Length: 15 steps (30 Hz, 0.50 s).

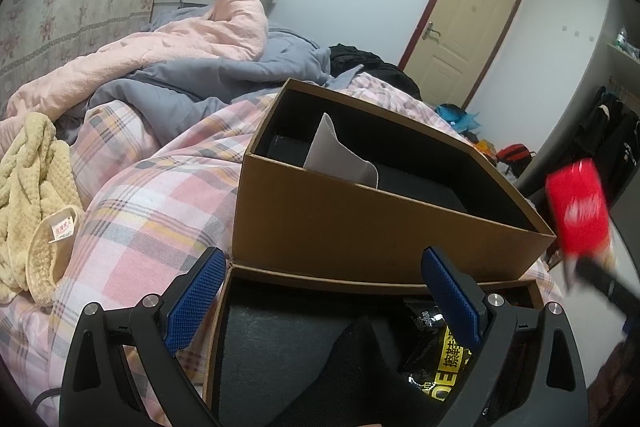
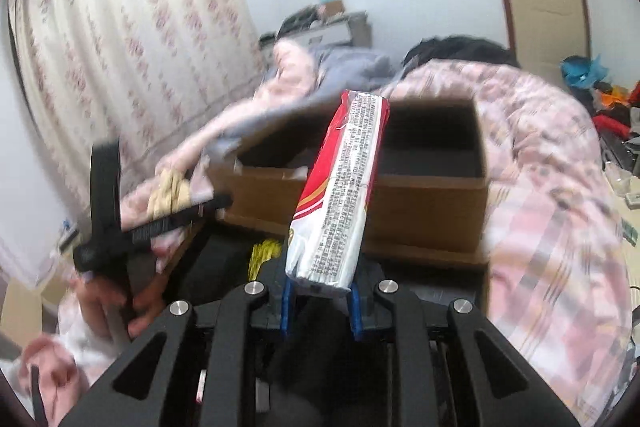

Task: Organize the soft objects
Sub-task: 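Lift the tissue pack out of the filled box with the right gripper, then lower the tissue pack into the other box and open the right gripper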

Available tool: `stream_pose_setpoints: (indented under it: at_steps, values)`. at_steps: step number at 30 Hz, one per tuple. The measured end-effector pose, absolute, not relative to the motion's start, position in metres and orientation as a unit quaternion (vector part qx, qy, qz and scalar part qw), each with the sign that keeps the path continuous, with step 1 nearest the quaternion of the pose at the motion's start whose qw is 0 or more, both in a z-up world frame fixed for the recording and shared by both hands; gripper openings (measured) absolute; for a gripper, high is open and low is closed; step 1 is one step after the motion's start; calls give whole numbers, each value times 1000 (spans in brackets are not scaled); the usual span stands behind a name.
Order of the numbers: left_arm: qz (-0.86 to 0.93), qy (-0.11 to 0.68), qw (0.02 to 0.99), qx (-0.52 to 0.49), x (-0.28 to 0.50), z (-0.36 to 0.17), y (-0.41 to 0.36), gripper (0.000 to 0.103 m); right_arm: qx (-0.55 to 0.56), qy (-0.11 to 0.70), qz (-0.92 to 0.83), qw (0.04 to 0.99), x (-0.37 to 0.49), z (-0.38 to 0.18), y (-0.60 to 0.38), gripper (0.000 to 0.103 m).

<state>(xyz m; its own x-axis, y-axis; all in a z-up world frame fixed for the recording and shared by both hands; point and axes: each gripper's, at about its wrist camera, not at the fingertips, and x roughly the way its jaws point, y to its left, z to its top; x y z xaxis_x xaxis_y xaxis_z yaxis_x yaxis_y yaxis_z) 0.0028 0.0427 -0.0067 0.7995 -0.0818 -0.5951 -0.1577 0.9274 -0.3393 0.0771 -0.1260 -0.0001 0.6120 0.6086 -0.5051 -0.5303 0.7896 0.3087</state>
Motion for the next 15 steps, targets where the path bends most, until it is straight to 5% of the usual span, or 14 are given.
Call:
stream_pose_setpoints:
  at_steps: [6, 15]
  values:
    - [22, 315, 930, -185, 3, -7, 42, 97, 83, 243, 263, 930, 97, 9, -129, 17]
    - [23, 316, 931, -184, 3, -6, 41, 97, 74, 259, 231, 935, 115, -19, -117, 17]
